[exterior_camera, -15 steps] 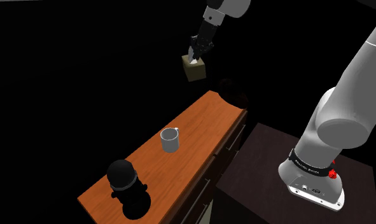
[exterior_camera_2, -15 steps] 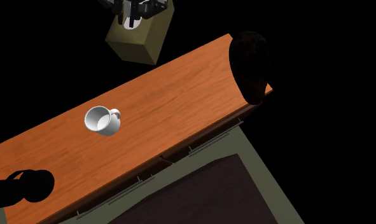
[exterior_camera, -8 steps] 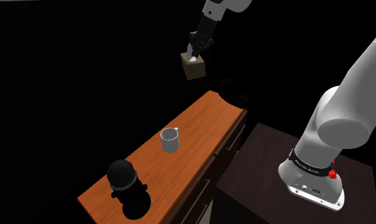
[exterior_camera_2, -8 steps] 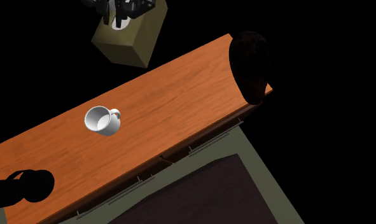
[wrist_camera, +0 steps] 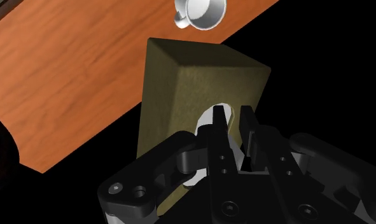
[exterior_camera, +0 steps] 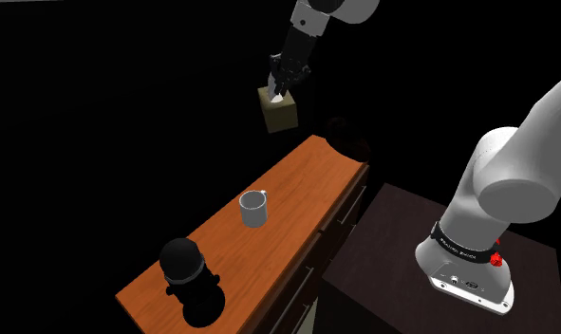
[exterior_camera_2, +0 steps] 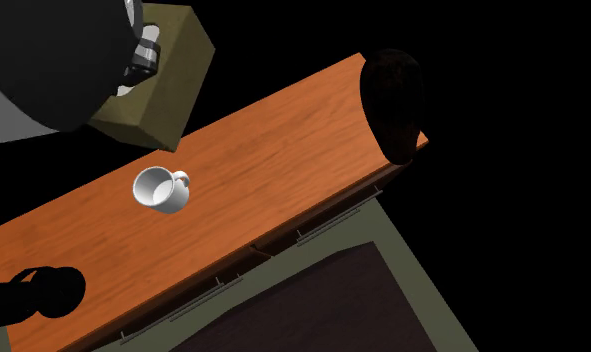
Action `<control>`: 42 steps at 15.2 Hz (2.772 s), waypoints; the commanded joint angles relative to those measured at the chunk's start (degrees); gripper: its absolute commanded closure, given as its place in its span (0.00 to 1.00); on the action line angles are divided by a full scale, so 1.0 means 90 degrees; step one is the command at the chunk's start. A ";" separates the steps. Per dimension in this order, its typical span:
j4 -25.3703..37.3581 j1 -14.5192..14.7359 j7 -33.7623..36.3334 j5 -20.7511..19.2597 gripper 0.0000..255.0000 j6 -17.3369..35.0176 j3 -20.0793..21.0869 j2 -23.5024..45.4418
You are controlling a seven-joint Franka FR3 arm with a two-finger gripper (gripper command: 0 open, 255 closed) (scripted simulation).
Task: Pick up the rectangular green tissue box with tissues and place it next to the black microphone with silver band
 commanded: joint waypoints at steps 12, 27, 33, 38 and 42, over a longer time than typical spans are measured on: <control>-0.0785 0.0568 0.2184 -0.0200 1.00 0.0461 0.1568 -0.0764; -0.1111 0.0880 0.3611 -0.0328 1.00 0.1252 0.2730 -0.0521; -0.1481 0.0898 0.3579 -0.0294 1.00 0.1798 0.2789 -0.0342; -0.1754 0.0907 0.3559 -0.0276 1.00 0.2264 0.2843 -0.0146; -0.1950 0.0909 0.3550 -0.0273 1.00 0.2645 0.2888 0.0043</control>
